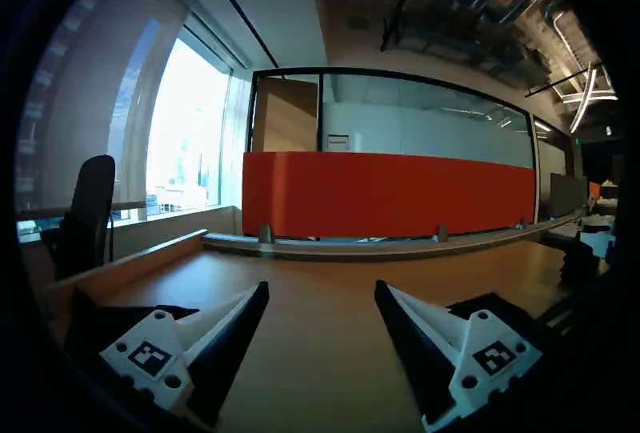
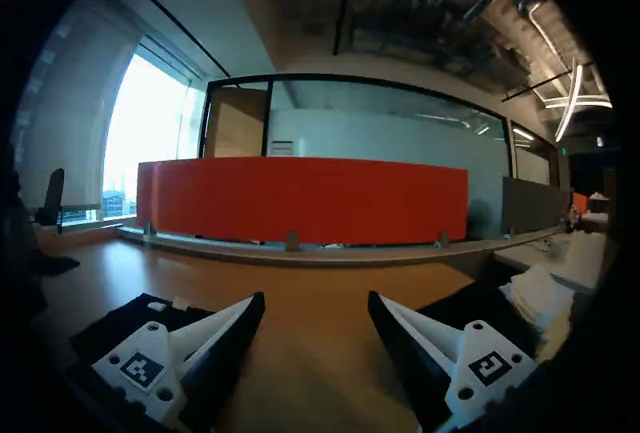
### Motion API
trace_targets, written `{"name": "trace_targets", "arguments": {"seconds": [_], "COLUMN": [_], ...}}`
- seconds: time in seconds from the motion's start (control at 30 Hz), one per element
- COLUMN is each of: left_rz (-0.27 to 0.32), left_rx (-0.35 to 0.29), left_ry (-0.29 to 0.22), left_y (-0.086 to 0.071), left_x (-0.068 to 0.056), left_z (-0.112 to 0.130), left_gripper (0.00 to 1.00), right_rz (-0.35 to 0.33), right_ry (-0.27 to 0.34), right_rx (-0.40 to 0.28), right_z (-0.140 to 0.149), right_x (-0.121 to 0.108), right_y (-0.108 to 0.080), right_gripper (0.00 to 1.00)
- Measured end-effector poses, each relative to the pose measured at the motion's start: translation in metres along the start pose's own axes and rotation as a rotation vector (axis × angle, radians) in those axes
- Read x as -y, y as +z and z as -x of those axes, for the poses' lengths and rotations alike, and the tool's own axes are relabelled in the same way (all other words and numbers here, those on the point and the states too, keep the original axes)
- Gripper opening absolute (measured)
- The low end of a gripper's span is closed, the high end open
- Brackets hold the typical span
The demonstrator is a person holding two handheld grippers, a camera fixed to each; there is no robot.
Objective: Fold towel
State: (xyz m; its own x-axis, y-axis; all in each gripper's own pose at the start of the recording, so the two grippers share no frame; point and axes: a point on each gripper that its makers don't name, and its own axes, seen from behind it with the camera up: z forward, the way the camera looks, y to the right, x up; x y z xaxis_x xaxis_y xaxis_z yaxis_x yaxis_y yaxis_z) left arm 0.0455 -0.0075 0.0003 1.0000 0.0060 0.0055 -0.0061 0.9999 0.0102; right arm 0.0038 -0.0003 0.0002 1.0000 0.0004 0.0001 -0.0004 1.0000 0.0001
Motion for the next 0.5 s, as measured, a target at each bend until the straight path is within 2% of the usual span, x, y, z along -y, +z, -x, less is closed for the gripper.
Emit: {"name": "trace_targets", "arguments": {"seconds": [0.3,0.5], "left_rz": [-0.008,0.000], "left_rx": [0.013,0.019], "left_ry": [0.023,0.033], "left_y": [-0.003,-0.001], "left_x": [0.002,-0.001], "left_z": [-0.081,-0.113], "left_gripper": [0.98,0.98], "right_rz": [-0.002,0.005], "right_ry": [-0.005,-0.008], "right_rx": [0.011,0.021], "right_z": [-0.075,-0.106], "right_x": [0.006,0.004], "right_y": [-0.001,-0.002], "right_gripper": [1.00,1.00]}}
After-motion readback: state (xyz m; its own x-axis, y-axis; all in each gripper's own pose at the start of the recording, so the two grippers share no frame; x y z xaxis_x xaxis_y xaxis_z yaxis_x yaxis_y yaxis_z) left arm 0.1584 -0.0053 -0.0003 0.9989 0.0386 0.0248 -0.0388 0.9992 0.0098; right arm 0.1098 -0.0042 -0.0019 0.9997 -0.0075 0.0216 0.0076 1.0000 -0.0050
